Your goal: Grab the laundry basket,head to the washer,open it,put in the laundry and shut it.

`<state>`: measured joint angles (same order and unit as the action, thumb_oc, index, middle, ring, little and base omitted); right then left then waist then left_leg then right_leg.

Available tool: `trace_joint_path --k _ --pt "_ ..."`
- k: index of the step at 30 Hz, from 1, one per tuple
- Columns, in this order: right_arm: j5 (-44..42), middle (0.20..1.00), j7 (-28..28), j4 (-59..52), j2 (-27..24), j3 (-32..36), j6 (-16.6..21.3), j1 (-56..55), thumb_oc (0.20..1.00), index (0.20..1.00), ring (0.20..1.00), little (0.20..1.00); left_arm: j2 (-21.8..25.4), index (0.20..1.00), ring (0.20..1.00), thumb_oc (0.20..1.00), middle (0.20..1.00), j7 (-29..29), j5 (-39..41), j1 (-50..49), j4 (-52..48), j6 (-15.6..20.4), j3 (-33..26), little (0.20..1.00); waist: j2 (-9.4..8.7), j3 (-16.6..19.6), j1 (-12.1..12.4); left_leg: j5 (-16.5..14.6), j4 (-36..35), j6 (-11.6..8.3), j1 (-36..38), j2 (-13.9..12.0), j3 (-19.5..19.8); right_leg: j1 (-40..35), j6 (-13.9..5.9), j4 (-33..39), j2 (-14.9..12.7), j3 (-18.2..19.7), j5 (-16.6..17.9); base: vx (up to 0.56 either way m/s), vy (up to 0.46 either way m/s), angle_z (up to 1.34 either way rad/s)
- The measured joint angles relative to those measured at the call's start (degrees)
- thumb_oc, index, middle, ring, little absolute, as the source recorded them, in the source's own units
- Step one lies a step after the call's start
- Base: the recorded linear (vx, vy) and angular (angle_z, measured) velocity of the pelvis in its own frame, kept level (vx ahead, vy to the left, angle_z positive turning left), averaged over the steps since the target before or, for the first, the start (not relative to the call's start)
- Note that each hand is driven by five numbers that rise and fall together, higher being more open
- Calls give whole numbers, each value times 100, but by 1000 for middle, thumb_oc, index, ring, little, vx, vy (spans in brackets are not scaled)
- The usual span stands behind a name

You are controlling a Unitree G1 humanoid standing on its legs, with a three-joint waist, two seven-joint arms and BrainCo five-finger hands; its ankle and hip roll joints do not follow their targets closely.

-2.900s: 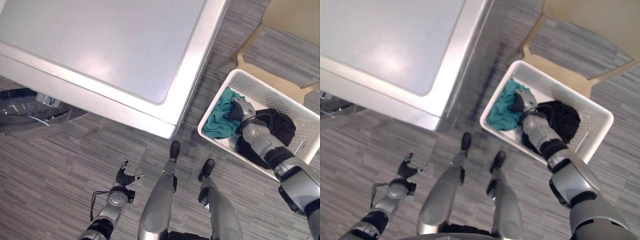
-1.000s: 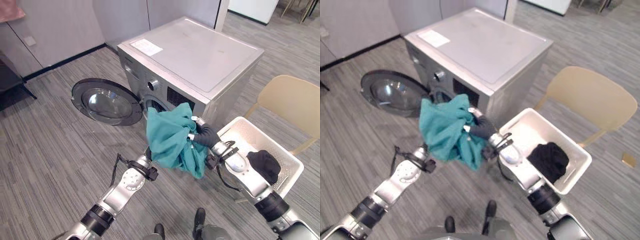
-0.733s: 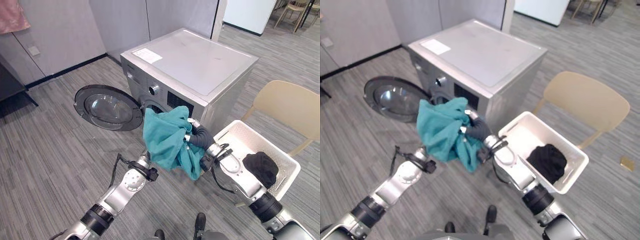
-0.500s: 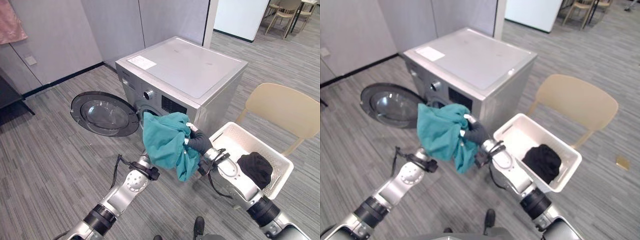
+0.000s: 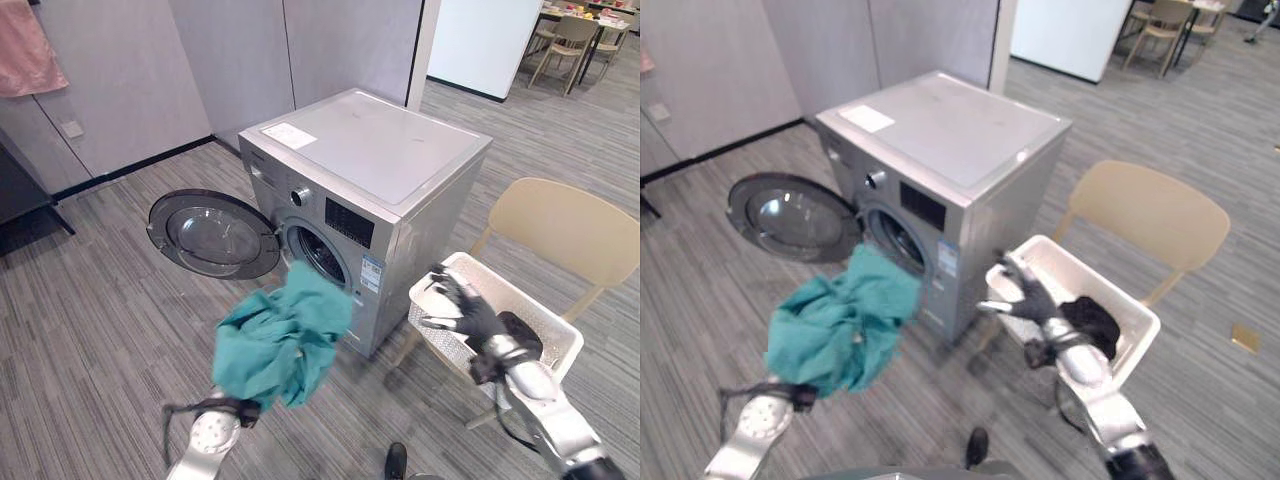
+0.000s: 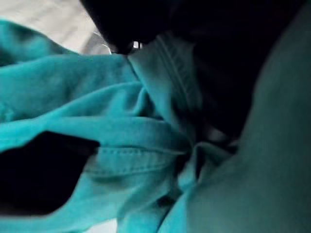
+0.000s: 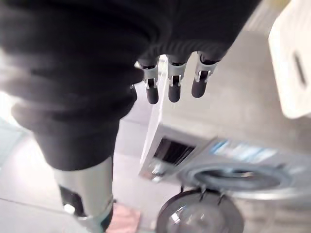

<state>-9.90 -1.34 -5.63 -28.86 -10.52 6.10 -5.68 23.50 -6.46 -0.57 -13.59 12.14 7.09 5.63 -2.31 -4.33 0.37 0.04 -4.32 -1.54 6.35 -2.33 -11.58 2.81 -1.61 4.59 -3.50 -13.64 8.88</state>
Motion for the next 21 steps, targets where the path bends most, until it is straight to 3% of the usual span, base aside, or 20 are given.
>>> trace_joint_path --k 2,6,15,17,18,19,20,21 --pt "401 1000 -25 92 17 409 117 -500 1000 1000 1000 1000 -54 200 200 200 200 77 60 -125 221 33 -360 200 -2 6 -21 -1 -30 7 6 -9 -6 12 2 6 7 0 -3 -35 -42 -1" --pt "774 1000 -20 826 87 655 -79 -1091 1000 1000 1000 1000 -213 200 200 200 200 135 438 -429 682 -41 -800 200 6 -1 -45 -22 -58 42 -35 -10 -24 72 2 28 8 15 -3 -25 -25 -2" --pt "1237 1000 -19 1873 342 575 -218 -1249 1000 1000 1000 1000 -741 200 200 200 200 163 931 -681 1440 -150 -1010 200 3 -50 -11 -11 -59 57 -94 -38 -3 111 8 32 38 1 -7 -17 -20 1" --pt "1238 1000 -10 2018 400 508 -202 -1146 1000 1000 1000 1000 -762 200 200 200 200 161 948 -679 1625 -194 -1027 200 64 -189 81 15 -45 69 -137 -46 21 122 8 32 45 -24 -7 -168 -40 5" --pt "1238 1000 17 2160 430 427 -216 -1048 1000 1000 1000 1000 -764 200 200 200 200 156 957 -546 1715 -199 -1027 200 10 -234 131 -1 31 70 -265 -50 59 202 6 32 32 -43 -6 -231 -18 26" --pt "1244 1000 19 2194 431 319 -211 -972 1000 1000 1000 1000 -768 200 200 200 200 151 983 -430 1716 -208 -1020 200 33 -423 168 96 139 32 -412 -36 178 239 -4 -1 30 -152 1 -361 -22 96" --pt "1354 1000 125 2257 470 201 -205 -518 1000 1000 1000 1000 -734 200 200 200 200 114 1165 92 1697 -195 -850 200 -19 -1005 319 117 684 13 -1069 -36 556 484 -61 -1 -27 -300 43 -185 29 111" --pt "1362 1000 137 2269 442 165 -206 -385 1000 1000 1000 1000 -735 200 200 200 200 108 1165 218 1693 -193 -792 200 4 -1160 364 145 744 -7 -1180 -33 636 533 -65 -1 -19 -299 55 -112 73 124"
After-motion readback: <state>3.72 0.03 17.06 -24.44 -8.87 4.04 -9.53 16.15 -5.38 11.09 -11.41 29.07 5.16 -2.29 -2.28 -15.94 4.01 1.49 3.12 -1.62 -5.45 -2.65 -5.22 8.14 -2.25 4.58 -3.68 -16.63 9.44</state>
